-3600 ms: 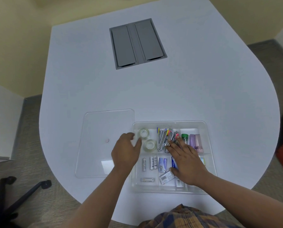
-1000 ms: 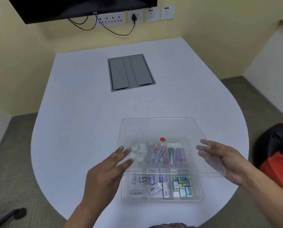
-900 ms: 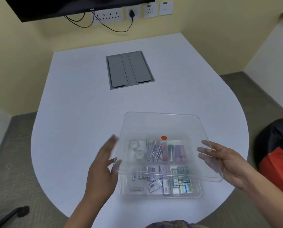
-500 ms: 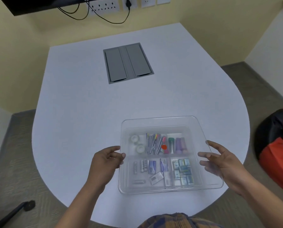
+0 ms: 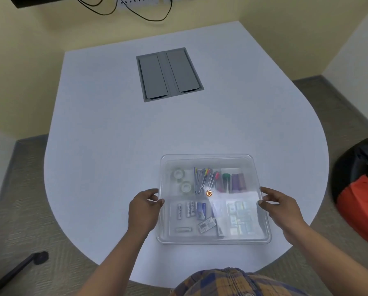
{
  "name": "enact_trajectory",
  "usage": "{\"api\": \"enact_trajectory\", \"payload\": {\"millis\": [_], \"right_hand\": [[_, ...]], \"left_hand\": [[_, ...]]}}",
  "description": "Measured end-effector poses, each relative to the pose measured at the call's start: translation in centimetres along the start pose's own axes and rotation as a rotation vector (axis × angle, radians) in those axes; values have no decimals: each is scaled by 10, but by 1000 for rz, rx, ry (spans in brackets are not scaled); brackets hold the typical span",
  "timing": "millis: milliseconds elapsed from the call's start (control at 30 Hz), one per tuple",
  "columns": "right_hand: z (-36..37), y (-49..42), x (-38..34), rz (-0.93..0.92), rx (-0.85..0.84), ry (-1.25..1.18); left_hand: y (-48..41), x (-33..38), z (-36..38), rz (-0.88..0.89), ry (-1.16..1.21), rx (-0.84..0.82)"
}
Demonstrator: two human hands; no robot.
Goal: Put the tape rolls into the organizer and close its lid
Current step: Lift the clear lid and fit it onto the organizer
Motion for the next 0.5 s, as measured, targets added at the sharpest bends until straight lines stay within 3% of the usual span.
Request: {"api": "enact_trajectory", "payload": {"millis": [500], "right_hand": [[10,-18,13,24,78,59]], "left_hand": [[-15,-16,17,-62,-21,-61]]}}
Point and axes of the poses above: each hand's wrist, its own y-axis away from the middle knuckle, its own z-axis out of the palm, x = y × z, the point moved 2 cm from there along -y, towards the middle knuckle, and after that the axes turned 6 degrees about -x, right-handed, at the moved point
